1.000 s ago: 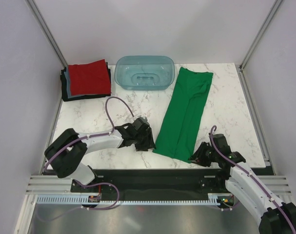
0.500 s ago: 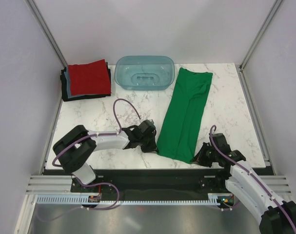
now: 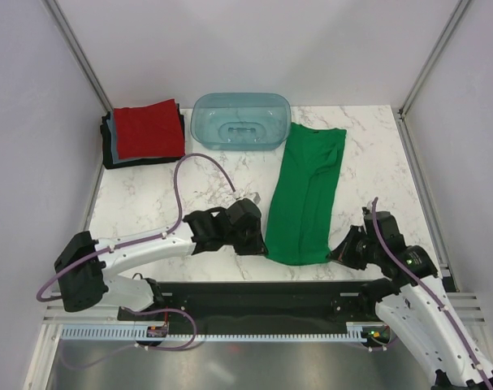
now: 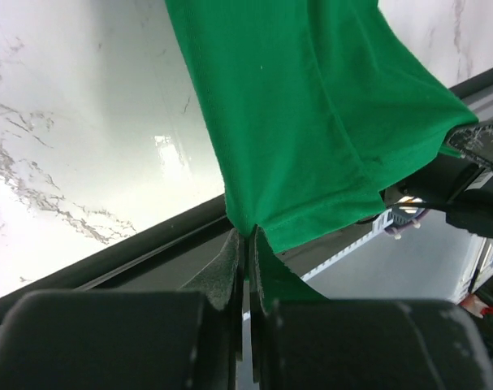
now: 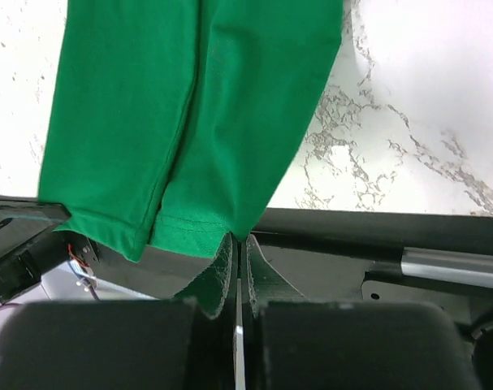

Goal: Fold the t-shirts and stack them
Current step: Fold the tshirt

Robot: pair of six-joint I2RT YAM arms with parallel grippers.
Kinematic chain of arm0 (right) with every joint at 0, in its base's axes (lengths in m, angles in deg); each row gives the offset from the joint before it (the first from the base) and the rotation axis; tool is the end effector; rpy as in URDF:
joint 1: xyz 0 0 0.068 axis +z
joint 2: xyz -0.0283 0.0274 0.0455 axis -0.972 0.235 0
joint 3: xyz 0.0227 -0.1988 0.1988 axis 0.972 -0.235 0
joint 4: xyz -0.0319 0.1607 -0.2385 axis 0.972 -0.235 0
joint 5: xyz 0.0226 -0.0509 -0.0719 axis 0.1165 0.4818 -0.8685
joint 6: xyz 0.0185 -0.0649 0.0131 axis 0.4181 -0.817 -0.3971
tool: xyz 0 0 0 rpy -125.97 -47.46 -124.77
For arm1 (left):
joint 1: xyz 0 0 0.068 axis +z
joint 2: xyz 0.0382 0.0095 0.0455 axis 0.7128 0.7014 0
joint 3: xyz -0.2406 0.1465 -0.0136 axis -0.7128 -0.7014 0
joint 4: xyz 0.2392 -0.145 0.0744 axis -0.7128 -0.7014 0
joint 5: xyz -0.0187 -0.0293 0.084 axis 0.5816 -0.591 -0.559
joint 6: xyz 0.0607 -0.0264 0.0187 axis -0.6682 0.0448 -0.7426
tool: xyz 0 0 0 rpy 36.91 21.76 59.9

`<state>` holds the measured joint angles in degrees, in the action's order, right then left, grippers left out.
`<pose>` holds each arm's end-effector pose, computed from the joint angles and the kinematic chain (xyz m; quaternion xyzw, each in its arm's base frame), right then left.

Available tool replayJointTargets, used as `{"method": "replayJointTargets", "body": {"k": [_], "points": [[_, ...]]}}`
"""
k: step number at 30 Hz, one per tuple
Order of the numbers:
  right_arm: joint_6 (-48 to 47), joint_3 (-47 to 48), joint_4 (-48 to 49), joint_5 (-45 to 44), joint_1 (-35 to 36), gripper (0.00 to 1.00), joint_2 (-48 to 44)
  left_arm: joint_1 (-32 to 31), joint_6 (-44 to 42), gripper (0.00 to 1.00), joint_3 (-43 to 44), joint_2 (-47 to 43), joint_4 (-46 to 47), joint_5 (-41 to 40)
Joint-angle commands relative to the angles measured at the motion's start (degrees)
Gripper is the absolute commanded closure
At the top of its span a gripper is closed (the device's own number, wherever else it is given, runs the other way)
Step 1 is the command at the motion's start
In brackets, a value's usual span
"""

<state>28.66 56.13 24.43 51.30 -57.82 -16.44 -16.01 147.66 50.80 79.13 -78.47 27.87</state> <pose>0.1207 0.0553 0.2190 0.1876 0.9235 0.2692 0.1989 0.1474 -0.2740 0.2157 0.0341 0.9413 -0.2956 0.1592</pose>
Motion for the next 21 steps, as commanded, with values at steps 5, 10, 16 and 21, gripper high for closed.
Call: {"method": "replayJointTargets", "body": {"k": [5, 10, 16, 21], "points": [[-2.8, 11.0, -2.2, -10.1, 0.2, 1.0, 5.9, 2.5, -4.8, 0.98, 14.0, 2.6, -9.0, -7.2], [-4.8, 16.3, 1.6, -14.1, 0.3, 1.0, 13.7, 7.5, -9.1, 0.98, 22.0, 7.7, -9.2, -4.8], [-6.2, 20.5, 7.1, -19.6, 0.1, 1.0, 22.4, 13.9, -14.4, 0.98, 33.8, 18.5, -9.9, 0.5], [-7.6, 22.8, 11.4, -22.7, -0.9, 1.0, 28.7, 18.8, -16.9, 0.98, 43.2, 27.4, -11.0, 6.3]]}}
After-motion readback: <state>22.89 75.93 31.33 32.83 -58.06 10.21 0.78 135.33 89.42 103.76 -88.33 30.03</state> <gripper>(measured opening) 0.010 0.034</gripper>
